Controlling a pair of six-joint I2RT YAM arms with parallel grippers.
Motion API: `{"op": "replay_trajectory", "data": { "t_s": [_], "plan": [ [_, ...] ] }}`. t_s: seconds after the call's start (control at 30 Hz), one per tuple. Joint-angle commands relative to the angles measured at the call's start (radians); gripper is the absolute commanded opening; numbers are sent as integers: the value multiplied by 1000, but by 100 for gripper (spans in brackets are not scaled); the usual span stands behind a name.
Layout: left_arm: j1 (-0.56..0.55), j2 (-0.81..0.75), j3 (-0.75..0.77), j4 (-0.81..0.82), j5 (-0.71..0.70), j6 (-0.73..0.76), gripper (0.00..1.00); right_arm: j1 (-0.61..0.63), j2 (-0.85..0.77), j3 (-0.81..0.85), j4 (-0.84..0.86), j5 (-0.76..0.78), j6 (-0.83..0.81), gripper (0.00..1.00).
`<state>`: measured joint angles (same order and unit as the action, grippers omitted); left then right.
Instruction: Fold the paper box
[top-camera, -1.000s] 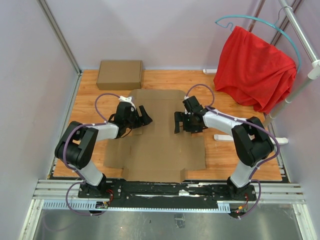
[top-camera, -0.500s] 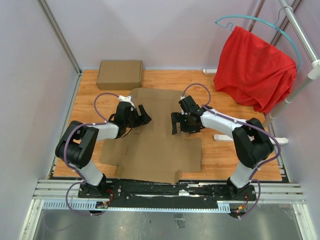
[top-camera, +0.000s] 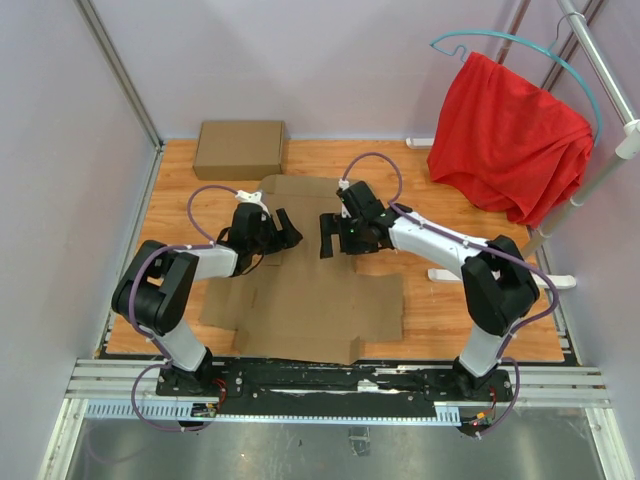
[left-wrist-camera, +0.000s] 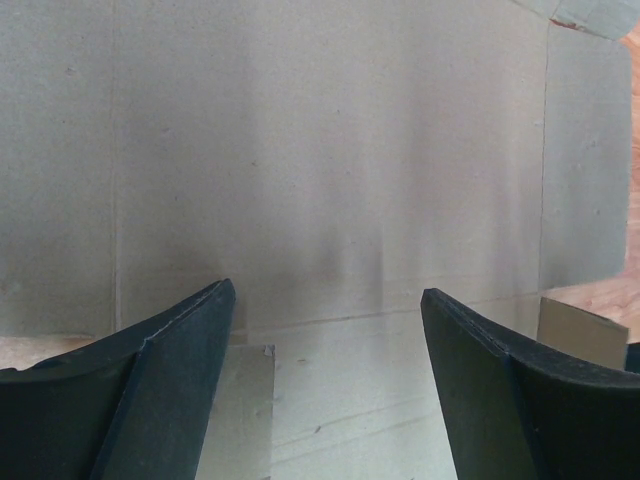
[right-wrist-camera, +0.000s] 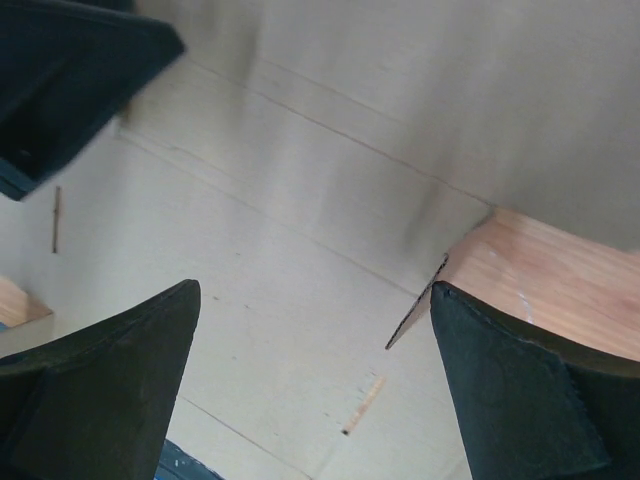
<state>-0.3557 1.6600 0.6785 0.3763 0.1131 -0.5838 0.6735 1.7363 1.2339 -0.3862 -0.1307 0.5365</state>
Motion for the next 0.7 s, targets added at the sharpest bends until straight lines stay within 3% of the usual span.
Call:
{"op": "replay_trajectory", "data": {
  "t_s": [0.0,0.47,0.67],
  "plan": [
    [-10,57,-24,-114,33,-7,83,31,59,61,39,-44,12,98],
    [-10,67,-32,-107,38,-15,83,39,279,97,85,-96,16,99],
    [-9,74,-35,-108,56,-27,82,38,261,108,52,-61,0,99]
  ]
}}
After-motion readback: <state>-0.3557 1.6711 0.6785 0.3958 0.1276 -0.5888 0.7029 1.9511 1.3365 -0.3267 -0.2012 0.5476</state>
